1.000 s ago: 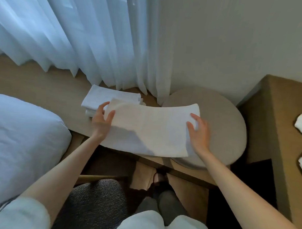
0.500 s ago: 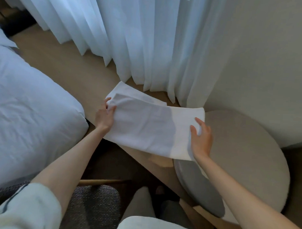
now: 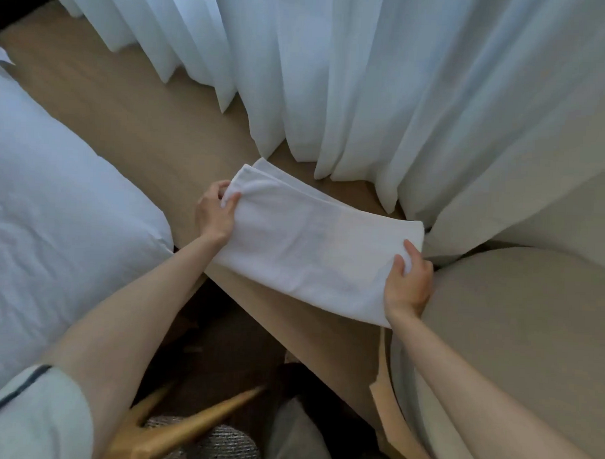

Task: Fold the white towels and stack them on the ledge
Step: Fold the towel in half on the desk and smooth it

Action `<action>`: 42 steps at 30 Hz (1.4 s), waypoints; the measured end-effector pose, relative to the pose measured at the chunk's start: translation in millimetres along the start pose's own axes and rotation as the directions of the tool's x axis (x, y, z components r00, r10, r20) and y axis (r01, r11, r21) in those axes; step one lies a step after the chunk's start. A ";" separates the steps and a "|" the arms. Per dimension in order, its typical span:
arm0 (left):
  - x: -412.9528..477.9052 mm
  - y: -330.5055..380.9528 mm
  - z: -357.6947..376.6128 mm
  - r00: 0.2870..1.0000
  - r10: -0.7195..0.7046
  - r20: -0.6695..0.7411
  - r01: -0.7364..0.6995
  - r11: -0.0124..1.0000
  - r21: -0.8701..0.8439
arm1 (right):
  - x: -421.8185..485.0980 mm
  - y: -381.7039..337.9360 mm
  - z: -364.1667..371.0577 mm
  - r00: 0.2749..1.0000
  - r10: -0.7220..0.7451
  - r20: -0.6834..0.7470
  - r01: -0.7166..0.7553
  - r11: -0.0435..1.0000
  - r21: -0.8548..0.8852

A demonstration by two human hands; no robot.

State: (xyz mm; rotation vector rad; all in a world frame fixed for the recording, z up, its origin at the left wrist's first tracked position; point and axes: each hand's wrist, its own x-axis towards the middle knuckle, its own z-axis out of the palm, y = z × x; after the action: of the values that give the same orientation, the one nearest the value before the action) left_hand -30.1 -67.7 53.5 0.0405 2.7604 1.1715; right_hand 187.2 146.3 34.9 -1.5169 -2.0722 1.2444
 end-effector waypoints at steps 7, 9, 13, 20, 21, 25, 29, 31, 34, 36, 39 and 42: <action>94.2 -33.5 43.0 0.998 -0.020 0.063 0.023 0.999 -0.048 | 37.6 17.3 74.0 0.996 -0.065 -0.054 0.063 0.997 -0.037; 115.4 -42.0 56.8 0.996 -0.024 0.086 0.028 0.999 -0.046 | 47.5 21.4 91.8 0.995 -0.064 -0.081 0.061 0.997 -0.040; 148.4 -60.2 80.9 0.994 -0.014 0.112 0.018 0.999 -0.037 | 63.3 31.7 124.5 0.993 -0.066 -0.096 0.058 0.995 -0.083; 182.3 -90.4 107.9 0.989 -0.007 0.147 0.004 1.000 0.021 | 80.8 57.8 159.8 0.996 -0.017 -0.084 0.005 0.991 -0.134; 182.6 -93.6 110.6 0.988 -0.011 0.154 0.005 0.999 0.036 | 80.3 62.3 161.6 0.998 0.000 -0.069 -0.010 0.989 -0.151; 178.2 -97.7 109.6 0.988 -0.008 0.155 -0.016 0.988 0.155 | 73.6 67.6 163.4 1.000 0.019 -0.016 -0.023 0.965 -0.262; 166.9 -99.8 98.1 0.991 -0.021 0.129 -0.020 0.951 0.308 | 74.4 59.1 159.1 0.999 0.015 -0.048 -0.028 0.955 -0.296; 164.3 -96.2 96.5 0.991 -0.010 0.136 -0.031 0.954 0.297 | 76.7 53.0 157.0 0.997 -0.001 -0.071 -0.018 0.965 -0.263; 166.3 -87.1 98.3 0.993 0.015 0.118 -0.044 0.966 0.254 | 80.8 46.8 155.8 0.992 -0.050 -0.120 0.017 0.965 -0.263; 166.9 -86.1 97.2 0.994 0.040 0.102 -0.063 0.969 0.240 | 81.9 44.5 155.2 0.988 -0.072 -0.136 0.033 0.962 -0.269; 166.3 -88.6 95.8 0.994 0.048 0.098 -0.066 0.979 0.193 | 81.3 43.6 153.1 0.986 -0.071 -0.149 0.030 0.966 -0.258; 167.7 -93.6 98.5 0.995 0.038 0.091 -0.052 0.985 0.166 | 81.9 46.9 154.0 0.985 -0.069 -0.157 0.028 0.968 -0.251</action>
State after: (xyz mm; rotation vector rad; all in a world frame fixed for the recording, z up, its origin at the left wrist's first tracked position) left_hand -179.2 -49.1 -101.4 0.1688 2.7864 0.9201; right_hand 81.9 149.6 -111.9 -1.6005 -2.2034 0.8342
